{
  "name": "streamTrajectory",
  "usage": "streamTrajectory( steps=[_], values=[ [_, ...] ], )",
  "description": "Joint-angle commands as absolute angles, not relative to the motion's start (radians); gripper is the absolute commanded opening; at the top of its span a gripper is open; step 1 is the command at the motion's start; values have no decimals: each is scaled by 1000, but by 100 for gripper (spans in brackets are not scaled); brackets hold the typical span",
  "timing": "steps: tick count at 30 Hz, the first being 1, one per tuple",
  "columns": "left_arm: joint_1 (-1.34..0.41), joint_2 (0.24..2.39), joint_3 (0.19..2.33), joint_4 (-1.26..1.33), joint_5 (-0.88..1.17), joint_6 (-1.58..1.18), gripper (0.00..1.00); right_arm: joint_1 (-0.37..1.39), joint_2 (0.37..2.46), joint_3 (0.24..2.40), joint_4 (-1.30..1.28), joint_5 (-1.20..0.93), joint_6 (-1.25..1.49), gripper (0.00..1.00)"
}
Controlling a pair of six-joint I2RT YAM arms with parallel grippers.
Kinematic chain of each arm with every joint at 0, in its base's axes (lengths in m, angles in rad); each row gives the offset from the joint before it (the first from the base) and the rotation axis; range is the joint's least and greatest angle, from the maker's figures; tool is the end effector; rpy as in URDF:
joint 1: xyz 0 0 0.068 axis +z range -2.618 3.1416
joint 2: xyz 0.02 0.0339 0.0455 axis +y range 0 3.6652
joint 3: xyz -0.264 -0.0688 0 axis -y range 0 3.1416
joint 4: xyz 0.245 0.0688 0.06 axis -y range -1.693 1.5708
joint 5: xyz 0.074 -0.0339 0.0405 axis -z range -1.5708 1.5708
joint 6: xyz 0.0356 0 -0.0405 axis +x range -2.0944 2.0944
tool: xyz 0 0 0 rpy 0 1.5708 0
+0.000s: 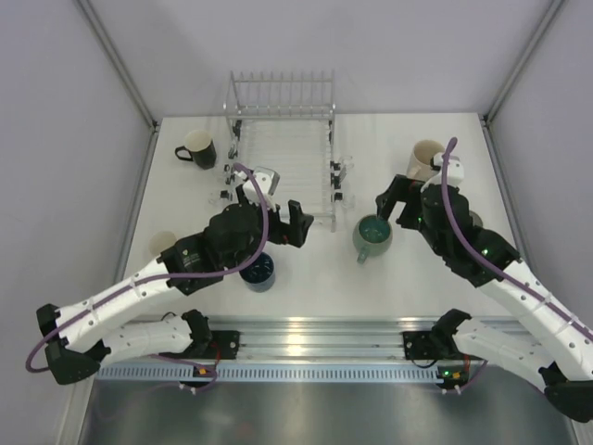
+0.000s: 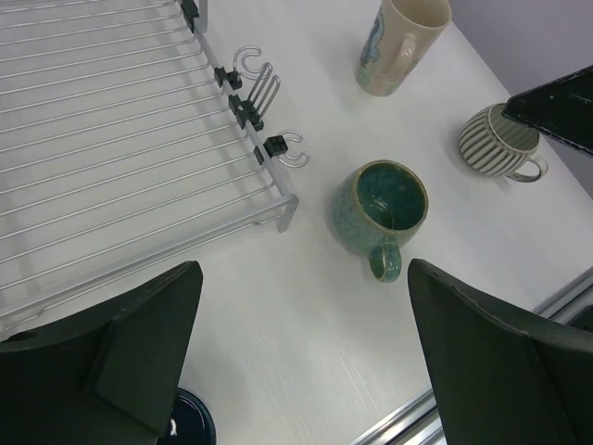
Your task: Load the cups into the dish rack
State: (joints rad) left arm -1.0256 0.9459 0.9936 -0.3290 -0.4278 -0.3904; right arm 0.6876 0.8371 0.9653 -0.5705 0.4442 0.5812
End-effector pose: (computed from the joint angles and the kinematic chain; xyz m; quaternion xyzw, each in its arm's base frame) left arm 0.1213 -0.1716 0.3697 0.1227 0.7818 -0.2530 0.5565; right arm 0.1445 0.0989 0.3550 0.0738 0.8293 0.1593 0.5305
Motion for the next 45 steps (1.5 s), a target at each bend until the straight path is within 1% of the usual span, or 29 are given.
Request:
streamTrajectory(
  steps=[1, 5, 9, 14, 19, 21, 24, 25, 29, 32, 33, 35, 36, 39, 40, 43, 45],
  values=[
    [-1026, 908, 980, -270, -442, -376, 98, 703, 845, 1026, -588, 517, 604, 99],
    [-1026, 893, 973, -268, -443, -371, 98, 704, 842, 1029, -586, 564, 578, 99],
    [-1026, 874, 959, -268, -449, -373, 98, 703, 825, 1014, -565, 574, 479, 99],
    [-1026, 841, 942, -268, -446, -380, 98, 693, 856, 993, -595, 727, 431, 99],
    [-1026, 816, 922, -267, -446, -387, 98, 618, 874, 976, -606, 749, 385, 99],
    [-1026, 816, 923, -267, -439, -387, 98, 592, 873, 956, -583, 735, 377, 99],
    [-1026, 810, 923, -268, -423, -390, 98, 513, 880, 914, -535, 641, 374, 99],
    [-1026, 804, 919, -268, -420, -391, 98, 459, 888, 895, -510, 591, 370, 98],
    [-1026, 766, 893, -267, -382, -396, 98, 329, 971, 877, -485, 539, 357, 95],
    [-1026, 721, 856, -256, -383, -399, 98, 243, 1029, 876, -454, 482, 360, 89],
    [-1026, 701, 839, -250, -394, -397, 98, 203, 1043, 873, -443, 465, 359, 84],
    [-1026, 687, 827, -244, -400, -393, 98, 178, 1081, 867, -417, 434, 361, 78],
    [-1026, 678, 824, -244, -402, -390, 98, 161, 1098, 864, -401, 434, 360, 72],
    [-1026, 667, 828, -244, -394, -379, 98, 135, 1173, 868, -384, 420, 353, 61],
    [-1026, 666, 828, -245, -391, -376, 98, 115, 1193, 870, -383, 414, 351, 55],
    [-1026, 652, 827, -247, -394, -365, 98, 65, 1259, 871, -387, 416, 347, 51],
    [-1026, 640, 822, -250, -402, -361, 98, 35, 1267, 856, -377, 416, 345, 51]
  ],
)
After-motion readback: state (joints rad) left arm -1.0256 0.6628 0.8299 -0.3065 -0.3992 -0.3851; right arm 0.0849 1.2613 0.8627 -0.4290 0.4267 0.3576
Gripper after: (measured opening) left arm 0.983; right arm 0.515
